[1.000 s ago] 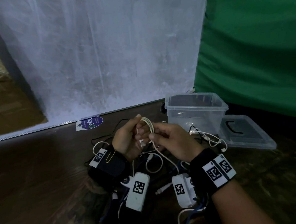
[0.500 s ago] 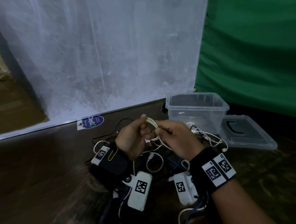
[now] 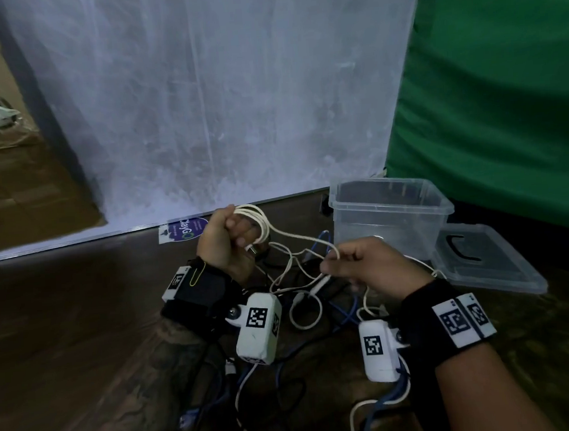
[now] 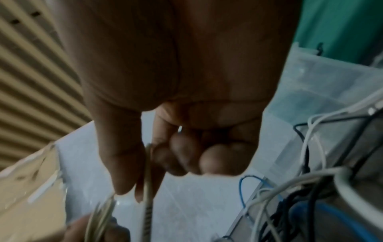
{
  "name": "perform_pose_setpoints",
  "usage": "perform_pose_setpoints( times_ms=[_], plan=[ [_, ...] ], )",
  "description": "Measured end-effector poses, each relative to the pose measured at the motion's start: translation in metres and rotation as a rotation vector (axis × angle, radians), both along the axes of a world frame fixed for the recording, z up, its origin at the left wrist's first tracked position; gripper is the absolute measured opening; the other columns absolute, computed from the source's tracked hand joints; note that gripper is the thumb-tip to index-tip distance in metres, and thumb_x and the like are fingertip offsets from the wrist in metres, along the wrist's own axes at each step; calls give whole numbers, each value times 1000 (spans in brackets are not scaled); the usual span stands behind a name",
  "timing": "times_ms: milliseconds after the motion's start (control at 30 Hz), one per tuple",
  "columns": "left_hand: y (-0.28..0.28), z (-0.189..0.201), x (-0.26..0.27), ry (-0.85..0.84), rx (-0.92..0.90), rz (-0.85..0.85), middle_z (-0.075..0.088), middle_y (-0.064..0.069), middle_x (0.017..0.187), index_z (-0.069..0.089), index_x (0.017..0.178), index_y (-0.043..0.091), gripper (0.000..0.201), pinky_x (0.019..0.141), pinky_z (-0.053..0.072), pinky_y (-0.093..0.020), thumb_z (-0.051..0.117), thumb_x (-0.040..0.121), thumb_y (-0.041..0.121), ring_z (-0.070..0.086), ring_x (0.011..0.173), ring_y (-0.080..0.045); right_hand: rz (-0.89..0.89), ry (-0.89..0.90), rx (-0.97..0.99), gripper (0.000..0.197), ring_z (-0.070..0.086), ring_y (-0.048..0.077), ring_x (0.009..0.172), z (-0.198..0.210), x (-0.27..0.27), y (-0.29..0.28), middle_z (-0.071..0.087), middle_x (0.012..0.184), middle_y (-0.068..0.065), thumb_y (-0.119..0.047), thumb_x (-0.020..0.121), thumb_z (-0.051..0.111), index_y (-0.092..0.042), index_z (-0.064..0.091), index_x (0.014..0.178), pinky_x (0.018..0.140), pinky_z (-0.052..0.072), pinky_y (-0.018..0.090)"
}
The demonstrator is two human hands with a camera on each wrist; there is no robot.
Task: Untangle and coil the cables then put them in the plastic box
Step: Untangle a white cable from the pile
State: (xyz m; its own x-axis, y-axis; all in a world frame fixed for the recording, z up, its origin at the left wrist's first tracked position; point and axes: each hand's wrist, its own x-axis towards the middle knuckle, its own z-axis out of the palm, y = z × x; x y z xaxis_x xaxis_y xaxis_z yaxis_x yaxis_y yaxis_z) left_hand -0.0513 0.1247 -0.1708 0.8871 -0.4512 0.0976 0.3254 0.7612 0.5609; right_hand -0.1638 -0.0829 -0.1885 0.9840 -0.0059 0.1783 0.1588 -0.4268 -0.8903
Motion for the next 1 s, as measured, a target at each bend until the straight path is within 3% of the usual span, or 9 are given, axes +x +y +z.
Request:
perform_pose_setpoints(
  times_ms=[200,300,433,533,633,700,800,900,1000],
  plan=[
    [-12,-14,-6,-43,13,-229,29,8,47,37,57,23,37,60,28,-26,43,93,30,27,37,-6,-94,-169,552,16,65,13,79,-2,10,3,69,80,3,-4,94,60,-11,73,99,70,56,25],
    [-23,-21,-17,-25,-1,-323,28,8,46,40,55,22,42,64,50,-31,38,96,31,29,35,-7,-75,-130,579,17,68,11,79,-4,10,7,71,80,1,-2,96,55,-9,71,101,67,56,23],
    [-33,-29,-30,-17,54,-399,31,7,47,43,57,20,41,63,28,-26,41,96,31,31,36,-7,-25,-72,566,16,65,10,71,-8,12,18,70,79,3,-2,96,54,-7,69,98,61,52,21],
    [-41,-31,-38,24,82,-307,32,5,47,43,58,17,39,62,47,-31,44,96,30,31,37,-9,-95,-138,582,13,66,12,69,-10,18,28,73,79,2,-1,95,57,-9,65,101,59,51,24],
    [-43,-33,-33,75,88,-168,32,3,50,42,64,15,30,56,43,-25,52,89,28,32,43,-9,-197,-160,562,18,65,12,72,-6,19,34,73,80,-2,-6,94,61,-14,59,110,58,52,25],
    [-43,-32,-32,26,167,-73,43,-5,61,57,81,6,24,64,41,-28,56,87,30,41,54,-14,-129,-109,521,38,69,14,84,-5,16,37,75,95,-2,-12,91,68,-19,49,124,62,51,25],
    [-47,-32,-40,-103,301,-4,64,-25,108,63,113,-7,42,93,47,-45,48,97,30,62,98,-34,-67,-128,476,60,71,12,89,-8,14,43,74,101,4,-1,80,77,-17,40,125,69,54,22],
    [-52,-31,-50,-242,403,-15,57,-8,66,65,72,9,42,65,44,-29,39,101,22,52,61,-18,-98,-189,513,38,68,17,64,-2,12,46,71,79,10,-6,85,73,-8,42,108,60,53,25],
    [-56,-29,-56,-306,480,3,50,-7,72,64,88,4,32,55,34,-24,41,99,24,40,58,-12,-150,-216,527,28,65,23,51,2,11,42,70,67,14,-20,91,67,-5,45,101,51,51,28]
  ],
)
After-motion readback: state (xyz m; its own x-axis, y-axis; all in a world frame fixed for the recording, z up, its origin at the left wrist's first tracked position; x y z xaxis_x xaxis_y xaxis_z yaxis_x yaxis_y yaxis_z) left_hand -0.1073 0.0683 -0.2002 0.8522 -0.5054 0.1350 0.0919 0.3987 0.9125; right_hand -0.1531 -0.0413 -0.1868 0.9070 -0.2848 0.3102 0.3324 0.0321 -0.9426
